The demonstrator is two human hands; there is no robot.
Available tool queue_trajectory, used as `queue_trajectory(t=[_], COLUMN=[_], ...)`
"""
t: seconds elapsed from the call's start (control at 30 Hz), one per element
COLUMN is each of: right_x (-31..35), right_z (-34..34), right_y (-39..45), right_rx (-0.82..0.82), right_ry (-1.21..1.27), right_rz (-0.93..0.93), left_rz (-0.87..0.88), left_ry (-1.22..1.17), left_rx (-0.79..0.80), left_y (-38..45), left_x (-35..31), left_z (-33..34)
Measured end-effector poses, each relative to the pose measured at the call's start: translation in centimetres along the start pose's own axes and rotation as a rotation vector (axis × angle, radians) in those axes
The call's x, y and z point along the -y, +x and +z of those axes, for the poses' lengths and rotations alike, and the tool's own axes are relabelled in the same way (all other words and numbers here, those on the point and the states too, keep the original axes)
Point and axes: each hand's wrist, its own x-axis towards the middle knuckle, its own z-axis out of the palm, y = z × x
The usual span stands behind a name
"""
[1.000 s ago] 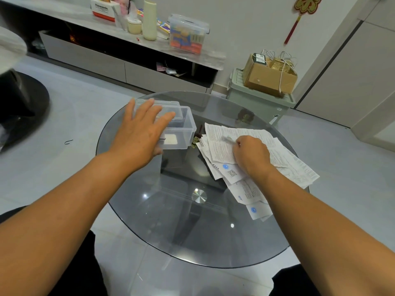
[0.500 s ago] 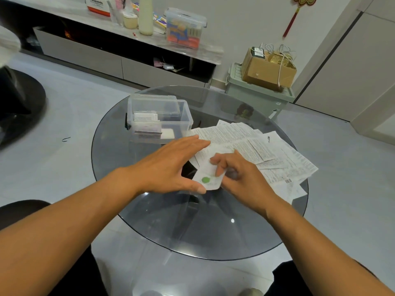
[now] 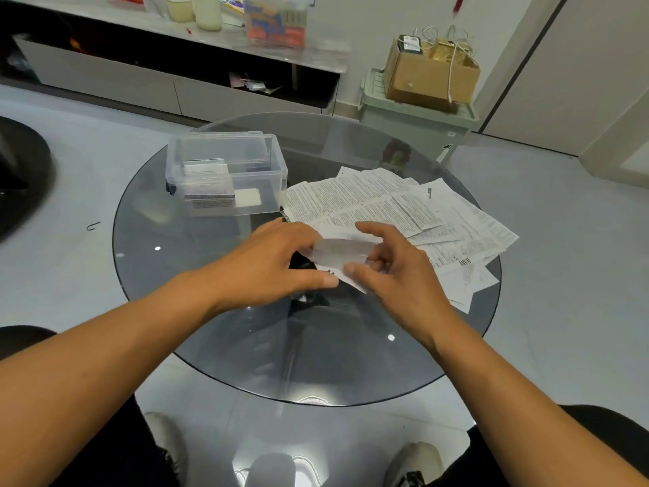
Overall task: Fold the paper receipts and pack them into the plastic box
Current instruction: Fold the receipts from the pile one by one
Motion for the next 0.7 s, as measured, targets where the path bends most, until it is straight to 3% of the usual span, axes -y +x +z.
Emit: queue_trajectory(t=[0.27,0.4,0.5,0.6,0.7], right_x=[-0.1,0.0,0.6,1.0,0.5], right_z=[1.3,0.9,-0.2,-1.0,-0.7], right_y=[0.8,0.8,0.6,0.8,1.2], right_rx=[-0.083,-0.067,0.084,0.192,0.158], right_ry=[-0.061,-0.123,-0.216,-0.271,-0.264], right_rz=[0.128,0.076,0.072,0.078,0.067], left_rz=[-0.191,-0.070,-0.005,0.013,0.035], left_ry=[-0.107,0.137,0.367,0.400,0.386], left_rx=[-0.152,-0.116,0.024,0.054,0.050], left_y=[1.6,1.7,1.7,1.7,2.0], left_x=[-0.8,-0.6,-0.4,-0.4,-0.2], left_z=[1.0,0.6,0.1,-0.3,-0.6])
